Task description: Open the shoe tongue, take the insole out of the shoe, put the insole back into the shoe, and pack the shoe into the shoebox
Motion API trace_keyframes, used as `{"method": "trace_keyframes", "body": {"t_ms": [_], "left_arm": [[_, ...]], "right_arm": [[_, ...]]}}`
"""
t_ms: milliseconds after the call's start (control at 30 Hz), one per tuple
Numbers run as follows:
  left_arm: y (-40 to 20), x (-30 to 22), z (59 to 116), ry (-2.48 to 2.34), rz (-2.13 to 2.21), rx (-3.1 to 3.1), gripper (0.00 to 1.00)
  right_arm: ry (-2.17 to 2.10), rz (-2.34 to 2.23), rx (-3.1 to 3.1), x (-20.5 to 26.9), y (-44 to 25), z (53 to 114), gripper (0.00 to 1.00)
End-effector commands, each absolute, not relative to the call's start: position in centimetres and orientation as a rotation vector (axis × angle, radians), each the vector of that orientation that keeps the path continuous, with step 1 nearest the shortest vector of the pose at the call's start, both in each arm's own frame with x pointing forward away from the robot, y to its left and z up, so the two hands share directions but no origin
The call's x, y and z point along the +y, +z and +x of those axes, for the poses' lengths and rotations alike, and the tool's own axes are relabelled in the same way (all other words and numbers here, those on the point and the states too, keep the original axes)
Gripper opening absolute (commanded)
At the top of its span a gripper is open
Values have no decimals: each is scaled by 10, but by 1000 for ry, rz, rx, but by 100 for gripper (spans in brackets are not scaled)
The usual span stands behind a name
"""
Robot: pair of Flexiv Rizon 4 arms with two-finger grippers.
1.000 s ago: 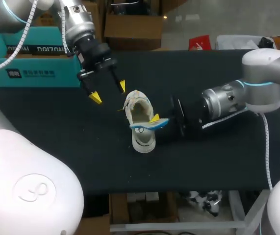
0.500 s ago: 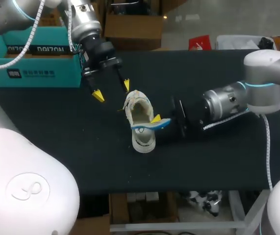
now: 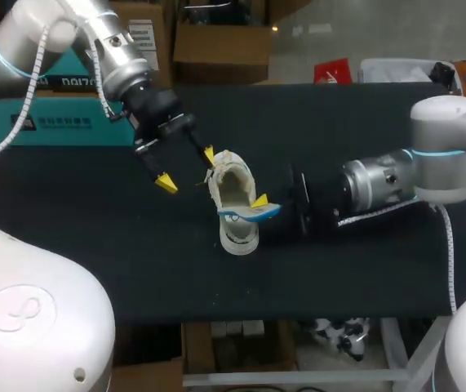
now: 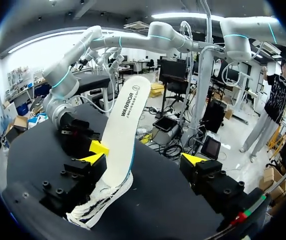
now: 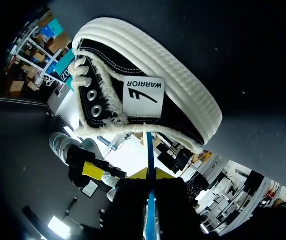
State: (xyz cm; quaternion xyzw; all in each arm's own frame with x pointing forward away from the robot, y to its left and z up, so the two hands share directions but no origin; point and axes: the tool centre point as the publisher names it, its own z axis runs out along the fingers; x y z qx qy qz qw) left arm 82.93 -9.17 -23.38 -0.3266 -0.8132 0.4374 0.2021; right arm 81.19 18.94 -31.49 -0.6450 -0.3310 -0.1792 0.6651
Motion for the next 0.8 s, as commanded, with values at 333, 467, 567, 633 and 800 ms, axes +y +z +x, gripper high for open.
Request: {"method": "trace_keyframes", "body": {"t_ms": [333,467,567,633,800], "left_arm": [[-236,-94,820,1393,-758,-2444,100],[-236,-94,820,1393,-758,-2444,100],[-242,-94,811,1440,-789,-2513,100],[-248,-93,806,1443,-816,-2574,100],[-265,-95,804,1476,-808,-2647,100]], "right_arm": [[-417,-1454,-745,189,-315,809,0],[-417,-1454,-745,189,-315,809,0],[-422,-1442,-739,189,-316,811,0],[-437,-1431,-705,188,-319,811,0],[-487,-1427,-653,185,-328,809,0]]}}
